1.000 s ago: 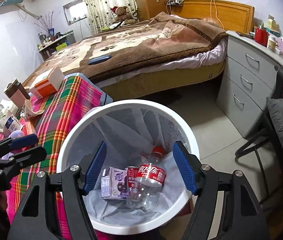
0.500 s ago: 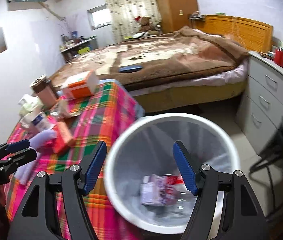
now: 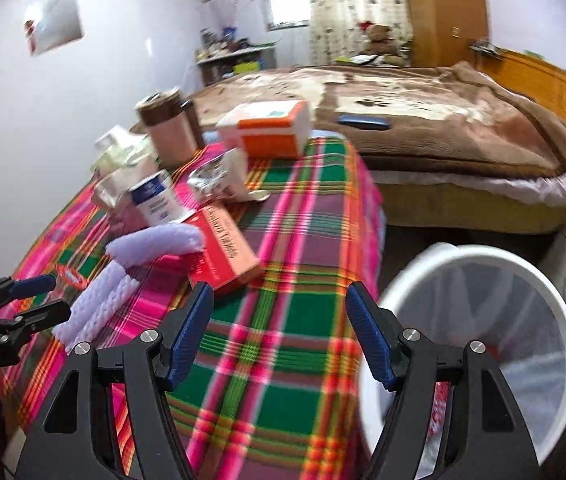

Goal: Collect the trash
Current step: 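Move both tools back over the table toward the foam nets and red box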

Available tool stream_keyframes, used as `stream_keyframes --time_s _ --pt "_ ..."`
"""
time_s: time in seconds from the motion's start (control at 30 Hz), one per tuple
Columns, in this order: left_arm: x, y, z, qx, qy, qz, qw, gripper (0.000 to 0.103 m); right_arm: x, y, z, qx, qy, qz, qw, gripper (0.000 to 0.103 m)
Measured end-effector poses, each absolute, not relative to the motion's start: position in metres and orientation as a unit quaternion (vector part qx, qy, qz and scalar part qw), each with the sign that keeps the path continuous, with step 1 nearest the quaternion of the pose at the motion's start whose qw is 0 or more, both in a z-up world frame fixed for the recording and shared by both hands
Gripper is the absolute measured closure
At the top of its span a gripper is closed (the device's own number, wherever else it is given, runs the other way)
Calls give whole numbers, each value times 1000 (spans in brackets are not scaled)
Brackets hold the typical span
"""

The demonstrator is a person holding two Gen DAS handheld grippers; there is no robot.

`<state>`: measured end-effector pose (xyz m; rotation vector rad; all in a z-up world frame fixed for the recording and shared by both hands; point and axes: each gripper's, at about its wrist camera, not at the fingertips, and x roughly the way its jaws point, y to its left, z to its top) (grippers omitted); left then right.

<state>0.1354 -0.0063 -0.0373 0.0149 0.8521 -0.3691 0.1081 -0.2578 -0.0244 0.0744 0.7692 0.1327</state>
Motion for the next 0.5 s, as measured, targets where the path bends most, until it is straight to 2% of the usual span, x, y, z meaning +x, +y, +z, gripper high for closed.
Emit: stream_keyframes --time_s 0.17,0.5 --pt "137 -2 -42 8 421 -168 891 26 128 -235 -29 -12 387 94 917 33" --pt "139 -11 -56 15 445 -183 877 27 155 -212 -37 -40 418 154 894 33"
